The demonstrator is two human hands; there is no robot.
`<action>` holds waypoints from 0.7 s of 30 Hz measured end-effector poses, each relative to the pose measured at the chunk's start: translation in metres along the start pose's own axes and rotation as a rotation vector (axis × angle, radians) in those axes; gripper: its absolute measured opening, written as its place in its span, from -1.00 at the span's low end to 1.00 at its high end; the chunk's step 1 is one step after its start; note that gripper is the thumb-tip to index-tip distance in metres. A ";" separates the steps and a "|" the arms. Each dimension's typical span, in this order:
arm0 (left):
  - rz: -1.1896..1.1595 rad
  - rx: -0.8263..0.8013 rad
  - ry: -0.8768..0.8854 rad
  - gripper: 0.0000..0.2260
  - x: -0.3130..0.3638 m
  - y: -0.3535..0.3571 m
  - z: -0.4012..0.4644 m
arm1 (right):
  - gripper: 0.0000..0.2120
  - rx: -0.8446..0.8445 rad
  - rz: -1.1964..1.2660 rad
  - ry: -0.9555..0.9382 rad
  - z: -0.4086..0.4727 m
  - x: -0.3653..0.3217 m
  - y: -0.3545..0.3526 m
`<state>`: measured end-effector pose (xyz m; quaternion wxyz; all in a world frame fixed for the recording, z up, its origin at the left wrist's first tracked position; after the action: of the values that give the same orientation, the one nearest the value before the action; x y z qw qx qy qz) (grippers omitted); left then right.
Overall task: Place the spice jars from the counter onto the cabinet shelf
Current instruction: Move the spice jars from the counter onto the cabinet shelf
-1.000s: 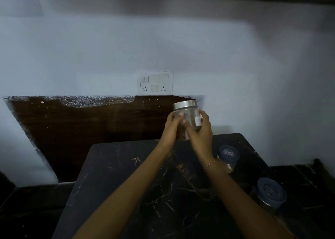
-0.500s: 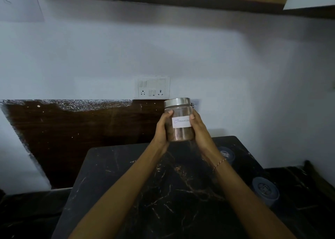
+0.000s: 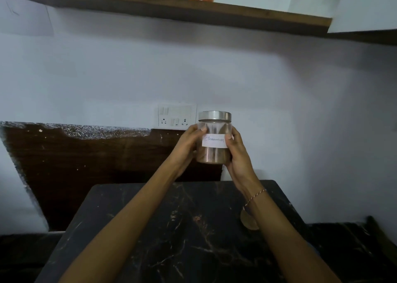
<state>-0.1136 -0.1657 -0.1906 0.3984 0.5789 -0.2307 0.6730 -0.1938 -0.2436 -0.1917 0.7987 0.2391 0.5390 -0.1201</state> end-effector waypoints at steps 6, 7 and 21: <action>-0.009 0.125 0.116 -0.66 0.028 0.013 0.035 | -0.67 -0.060 0.070 -0.015 0.038 -0.037 -0.026; -0.027 0.123 0.135 -0.72 0.034 0.017 0.041 | -0.65 -0.084 0.037 -0.025 0.043 -0.046 -0.029; 0.252 0.191 0.455 -0.59 0.203 0.054 0.111 | -0.62 -0.320 -0.311 -0.391 0.130 -0.216 -0.011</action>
<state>-0.0937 -0.2276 0.0375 0.2970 0.4144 -0.1409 0.8486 -0.1788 -0.3338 0.0432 0.8870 -0.0030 0.4171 -0.1982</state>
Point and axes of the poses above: each hand's wrist, its own z-axis towards the middle knuckle, its own y-axis out of the palm, x = y × z, the point moved 10 cm from there along z, towards the middle knuckle, and after that the axes turned 3 degrees about z, right-handed, at the moved point
